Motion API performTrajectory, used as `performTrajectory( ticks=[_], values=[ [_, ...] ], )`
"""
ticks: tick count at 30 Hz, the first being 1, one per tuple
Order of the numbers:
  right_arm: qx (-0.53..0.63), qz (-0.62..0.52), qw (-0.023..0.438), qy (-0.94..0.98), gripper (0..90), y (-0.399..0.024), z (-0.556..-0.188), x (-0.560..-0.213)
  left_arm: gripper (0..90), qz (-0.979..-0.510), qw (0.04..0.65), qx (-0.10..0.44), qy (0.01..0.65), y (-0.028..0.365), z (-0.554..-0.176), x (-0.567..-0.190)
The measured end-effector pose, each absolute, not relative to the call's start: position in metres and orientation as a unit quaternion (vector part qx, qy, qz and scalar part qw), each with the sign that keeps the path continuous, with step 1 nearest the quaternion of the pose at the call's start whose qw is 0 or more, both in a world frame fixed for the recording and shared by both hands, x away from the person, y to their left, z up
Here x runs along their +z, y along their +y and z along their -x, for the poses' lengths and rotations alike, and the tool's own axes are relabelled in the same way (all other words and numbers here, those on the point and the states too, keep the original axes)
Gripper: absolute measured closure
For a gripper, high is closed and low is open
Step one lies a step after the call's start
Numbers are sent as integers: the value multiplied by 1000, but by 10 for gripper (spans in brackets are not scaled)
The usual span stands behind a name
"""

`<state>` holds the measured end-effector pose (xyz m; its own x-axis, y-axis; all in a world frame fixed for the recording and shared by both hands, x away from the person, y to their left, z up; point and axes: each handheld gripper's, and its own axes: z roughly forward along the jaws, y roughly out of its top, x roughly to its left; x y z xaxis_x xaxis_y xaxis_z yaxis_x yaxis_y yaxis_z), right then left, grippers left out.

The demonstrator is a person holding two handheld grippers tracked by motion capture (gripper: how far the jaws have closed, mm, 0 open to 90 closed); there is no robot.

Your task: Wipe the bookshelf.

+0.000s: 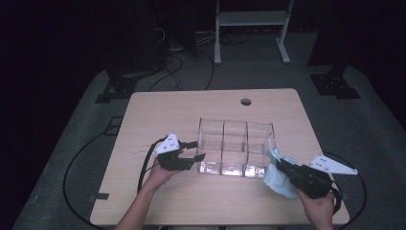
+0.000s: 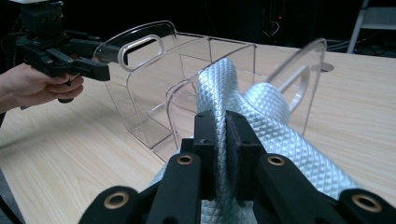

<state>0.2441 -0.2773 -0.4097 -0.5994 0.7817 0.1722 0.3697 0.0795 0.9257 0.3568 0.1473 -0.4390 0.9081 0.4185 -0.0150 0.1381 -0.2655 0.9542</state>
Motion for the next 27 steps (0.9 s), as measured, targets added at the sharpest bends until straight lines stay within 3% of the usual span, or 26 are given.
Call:
performTrajectory(
  ticks=[5,9,27],
  values=[
    [546,-415,188,704,830,-283,-242,-412,434,-791,576,110,176,142,-363,-438],
    [544,-421,186,701,831,-286,-249,-415,518,-797,570,101,169,142,-364,-440],
    [537,-421,185,707,834,-287,-301,-414,473,-804,560,91,176,144,-333,-440]
  ],
)
